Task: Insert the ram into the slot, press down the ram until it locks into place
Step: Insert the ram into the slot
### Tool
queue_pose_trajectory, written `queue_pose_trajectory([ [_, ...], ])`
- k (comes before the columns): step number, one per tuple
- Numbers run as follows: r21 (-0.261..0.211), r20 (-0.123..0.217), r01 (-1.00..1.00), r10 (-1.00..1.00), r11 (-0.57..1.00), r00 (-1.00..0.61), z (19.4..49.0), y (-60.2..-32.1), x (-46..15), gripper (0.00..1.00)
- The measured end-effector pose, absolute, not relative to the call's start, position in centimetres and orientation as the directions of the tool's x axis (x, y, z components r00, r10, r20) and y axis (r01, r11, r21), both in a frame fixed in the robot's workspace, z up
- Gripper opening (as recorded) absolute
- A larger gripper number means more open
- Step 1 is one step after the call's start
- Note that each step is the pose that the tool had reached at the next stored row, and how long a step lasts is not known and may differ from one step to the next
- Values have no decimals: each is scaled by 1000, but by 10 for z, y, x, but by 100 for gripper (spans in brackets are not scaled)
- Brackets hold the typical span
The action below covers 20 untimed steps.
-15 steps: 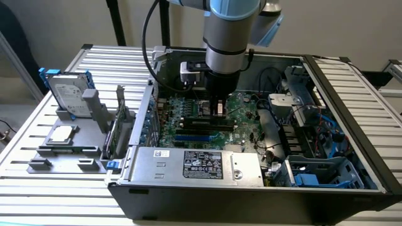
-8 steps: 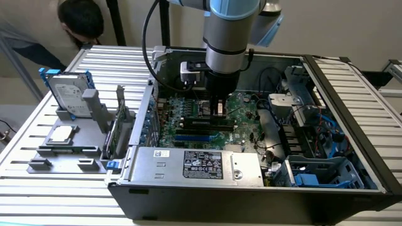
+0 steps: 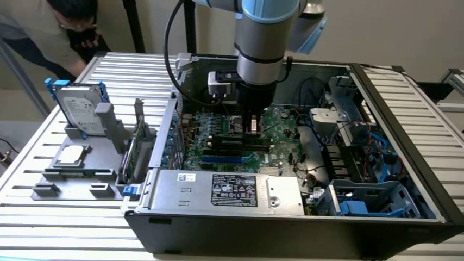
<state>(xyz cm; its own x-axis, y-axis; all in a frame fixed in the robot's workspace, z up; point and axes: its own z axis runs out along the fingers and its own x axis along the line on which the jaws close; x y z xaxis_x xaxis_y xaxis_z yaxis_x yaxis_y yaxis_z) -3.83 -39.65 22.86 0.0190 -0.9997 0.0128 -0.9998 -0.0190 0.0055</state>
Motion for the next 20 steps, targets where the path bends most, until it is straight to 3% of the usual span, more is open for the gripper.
queue_pose_trajectory([
  [20, 6, 21, -1000, -1000, -19, 19, 227, -395, -39, 13],
])
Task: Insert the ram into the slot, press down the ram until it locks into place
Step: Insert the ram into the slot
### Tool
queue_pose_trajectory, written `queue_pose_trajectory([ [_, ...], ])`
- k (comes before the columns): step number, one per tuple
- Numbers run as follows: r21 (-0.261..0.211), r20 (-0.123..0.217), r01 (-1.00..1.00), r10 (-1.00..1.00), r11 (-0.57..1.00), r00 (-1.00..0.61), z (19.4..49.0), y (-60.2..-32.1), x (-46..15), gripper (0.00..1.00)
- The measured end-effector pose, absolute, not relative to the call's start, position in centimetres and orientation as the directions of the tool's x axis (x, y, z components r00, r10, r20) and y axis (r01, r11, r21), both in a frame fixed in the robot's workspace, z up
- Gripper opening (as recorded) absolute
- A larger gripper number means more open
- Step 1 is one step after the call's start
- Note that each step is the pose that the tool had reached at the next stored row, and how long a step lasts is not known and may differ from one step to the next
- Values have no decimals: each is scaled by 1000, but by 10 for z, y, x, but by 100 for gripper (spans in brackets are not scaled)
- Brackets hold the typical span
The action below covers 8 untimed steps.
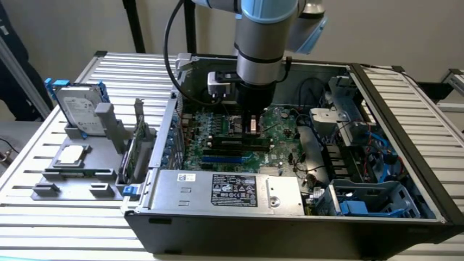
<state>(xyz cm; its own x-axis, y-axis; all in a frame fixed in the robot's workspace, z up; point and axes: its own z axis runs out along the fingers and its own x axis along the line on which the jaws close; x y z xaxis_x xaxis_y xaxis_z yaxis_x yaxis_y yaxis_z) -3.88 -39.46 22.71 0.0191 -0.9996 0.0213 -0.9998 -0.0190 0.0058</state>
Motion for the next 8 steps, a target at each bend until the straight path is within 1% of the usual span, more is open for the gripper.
queue_pose_trajectory([
  [8, 6, 22, -1000, -1000, -19, 19, 226, -394, -39, 13],
])
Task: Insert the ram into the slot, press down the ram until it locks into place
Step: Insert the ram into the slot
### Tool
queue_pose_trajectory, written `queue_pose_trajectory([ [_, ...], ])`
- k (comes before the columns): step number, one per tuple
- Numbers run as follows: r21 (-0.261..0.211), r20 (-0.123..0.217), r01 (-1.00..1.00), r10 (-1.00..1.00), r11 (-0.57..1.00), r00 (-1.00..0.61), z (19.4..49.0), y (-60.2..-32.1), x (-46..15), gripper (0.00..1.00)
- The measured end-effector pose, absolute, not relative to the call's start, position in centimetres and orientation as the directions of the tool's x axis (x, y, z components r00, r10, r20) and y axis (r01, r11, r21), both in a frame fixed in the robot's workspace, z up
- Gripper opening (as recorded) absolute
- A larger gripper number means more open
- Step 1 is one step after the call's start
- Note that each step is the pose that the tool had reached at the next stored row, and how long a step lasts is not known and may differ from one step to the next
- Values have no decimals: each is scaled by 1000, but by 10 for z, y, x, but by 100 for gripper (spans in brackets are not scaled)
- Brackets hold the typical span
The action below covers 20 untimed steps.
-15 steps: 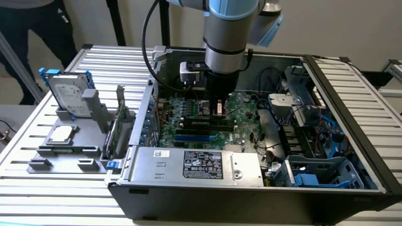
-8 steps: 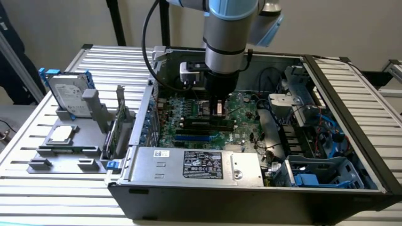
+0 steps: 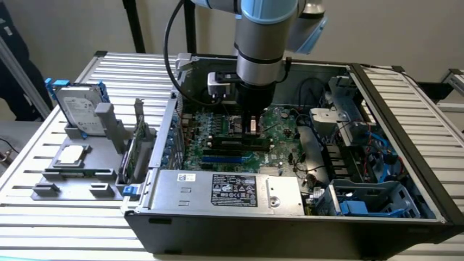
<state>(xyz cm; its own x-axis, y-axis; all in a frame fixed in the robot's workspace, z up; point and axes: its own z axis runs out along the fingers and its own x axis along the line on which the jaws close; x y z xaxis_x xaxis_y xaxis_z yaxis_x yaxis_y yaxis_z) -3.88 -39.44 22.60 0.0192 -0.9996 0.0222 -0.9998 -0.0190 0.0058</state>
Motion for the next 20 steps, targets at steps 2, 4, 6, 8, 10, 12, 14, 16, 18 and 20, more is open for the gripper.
queue_pose_trajectory([
  [2, 6, 22, -1000, -1000, -19, 19, 226, -394, -39, 15],
  [4, 6, 22, -1000, -1000, -19, 19, 226, -394, -39, 21],
  [6, 6, 22, -1000, -1000, -19, 19, 227, -394, -39, 21],
  [8, 6, 22, -1000, -1000, -19, 19, 232, -394, -39, 21],
  [10, 6, 22, -1000, -1000, -19, 19, 238, -394, -39, 21],
  [12, 6, 22, -1000, -1000, -19, 19, 243, -394, -40, 21],
  [14, 6, 22, -1000, -1000, -19, 19, 245, -394, -40, 21],
  [16, 6, 22, -1000, -1000, -19, 19, 245, -394, -40, 12],
  [18, 6, 22, -1000, -1000, -19, 19, 245, -394, -40, 10],
  [20, 6, 22, -1000, -1000, -19, 19, 245, -394, -40, 10],
])
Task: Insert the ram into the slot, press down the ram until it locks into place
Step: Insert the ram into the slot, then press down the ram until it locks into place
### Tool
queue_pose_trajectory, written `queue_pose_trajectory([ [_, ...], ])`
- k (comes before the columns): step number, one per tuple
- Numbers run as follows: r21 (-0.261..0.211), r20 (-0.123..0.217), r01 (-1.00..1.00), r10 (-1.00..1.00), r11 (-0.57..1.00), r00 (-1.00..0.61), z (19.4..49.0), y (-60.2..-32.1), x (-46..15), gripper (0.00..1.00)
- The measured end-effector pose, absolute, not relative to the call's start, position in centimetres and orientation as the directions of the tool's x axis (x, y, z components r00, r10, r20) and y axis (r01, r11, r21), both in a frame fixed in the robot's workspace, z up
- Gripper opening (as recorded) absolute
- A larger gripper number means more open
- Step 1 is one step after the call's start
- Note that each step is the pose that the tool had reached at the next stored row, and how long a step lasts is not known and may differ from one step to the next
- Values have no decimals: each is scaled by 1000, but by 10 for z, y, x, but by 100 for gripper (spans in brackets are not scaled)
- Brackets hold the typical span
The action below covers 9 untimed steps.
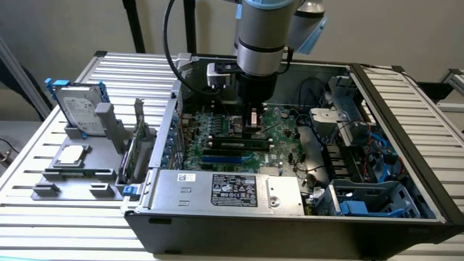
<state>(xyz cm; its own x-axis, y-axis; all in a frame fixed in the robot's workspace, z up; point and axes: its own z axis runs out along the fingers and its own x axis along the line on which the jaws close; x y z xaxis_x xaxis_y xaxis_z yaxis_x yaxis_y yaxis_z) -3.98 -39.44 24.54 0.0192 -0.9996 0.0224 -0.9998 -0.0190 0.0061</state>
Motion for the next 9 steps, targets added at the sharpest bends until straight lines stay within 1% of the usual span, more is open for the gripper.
queue_pose_trajectory([
  [9, 6, 23, -1000, -1000, -19, 19, 245, -394, -40, 10],
])
